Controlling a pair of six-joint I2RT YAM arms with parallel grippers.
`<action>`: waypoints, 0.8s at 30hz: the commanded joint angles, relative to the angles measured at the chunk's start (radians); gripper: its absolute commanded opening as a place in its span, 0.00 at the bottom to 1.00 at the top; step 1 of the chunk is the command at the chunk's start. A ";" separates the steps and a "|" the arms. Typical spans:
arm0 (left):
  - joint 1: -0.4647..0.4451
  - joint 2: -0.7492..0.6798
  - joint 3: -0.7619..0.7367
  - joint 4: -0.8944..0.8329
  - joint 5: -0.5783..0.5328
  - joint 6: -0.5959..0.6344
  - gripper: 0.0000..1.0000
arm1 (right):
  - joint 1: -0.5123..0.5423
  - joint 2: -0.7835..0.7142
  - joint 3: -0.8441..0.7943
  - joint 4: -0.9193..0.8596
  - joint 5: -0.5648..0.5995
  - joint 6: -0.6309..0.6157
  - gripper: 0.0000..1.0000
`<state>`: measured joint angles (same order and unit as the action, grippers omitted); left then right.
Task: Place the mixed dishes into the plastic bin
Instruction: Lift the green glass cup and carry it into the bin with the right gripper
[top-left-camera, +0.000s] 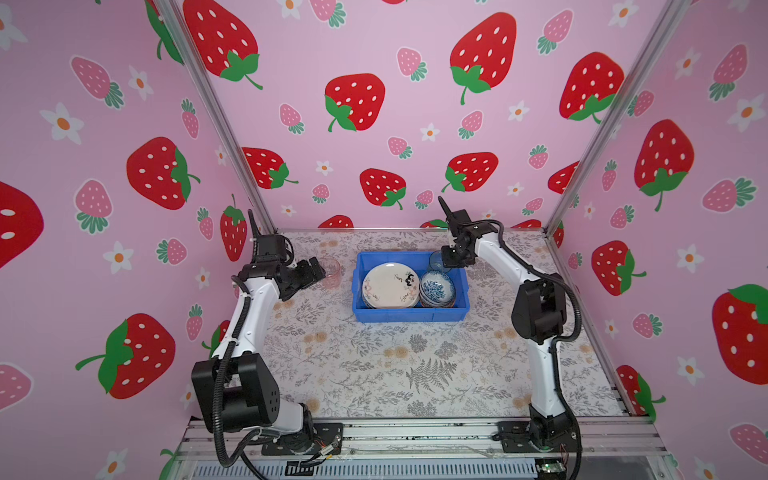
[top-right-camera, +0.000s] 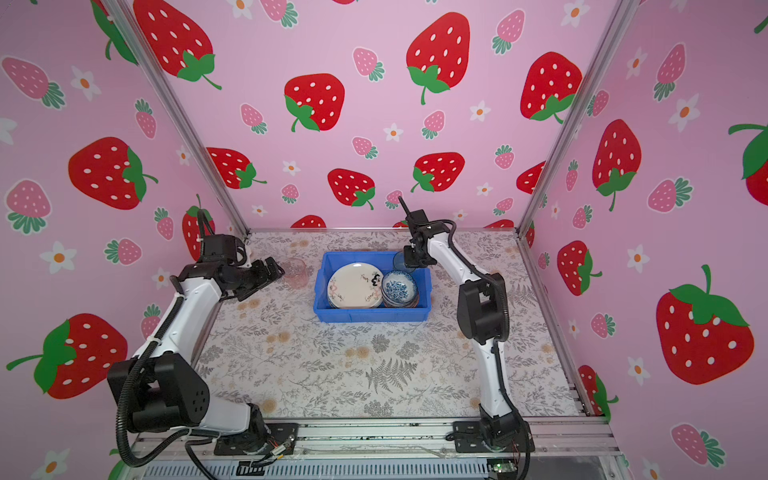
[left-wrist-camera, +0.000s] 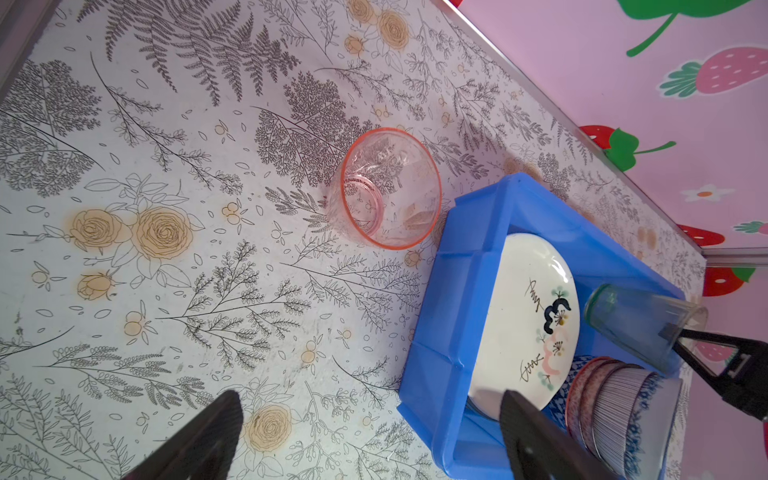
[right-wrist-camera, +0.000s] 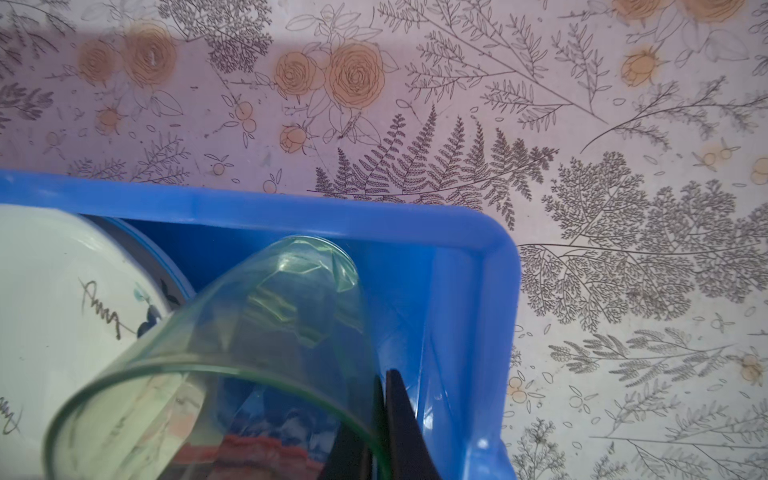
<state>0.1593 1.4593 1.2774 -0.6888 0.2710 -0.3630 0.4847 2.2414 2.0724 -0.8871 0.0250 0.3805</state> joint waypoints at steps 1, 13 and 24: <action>0.008 -0.013 0.019 -0.010 0.011 0.007 0.99 | 0.008 0.019 0.048 -0.023 -0.005 -0.013 0.00; 0.009 -0.006 0.017 -0.008 0.013 0.003 0.99 | 0.014 0.068 0.072 -0.014 -0.025 -0.025 0.00; 0.009 0.000 0.016 -0.009 0.012 0.003 0.99 | 0.018 0.092 0.099 -0.008 -0.042 -0.040 0.06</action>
<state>0.1619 1.4593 1.2774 -0.6888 0.2729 -0.3634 0.4957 2.3165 2.1349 -0.8944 -0.0051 0.3614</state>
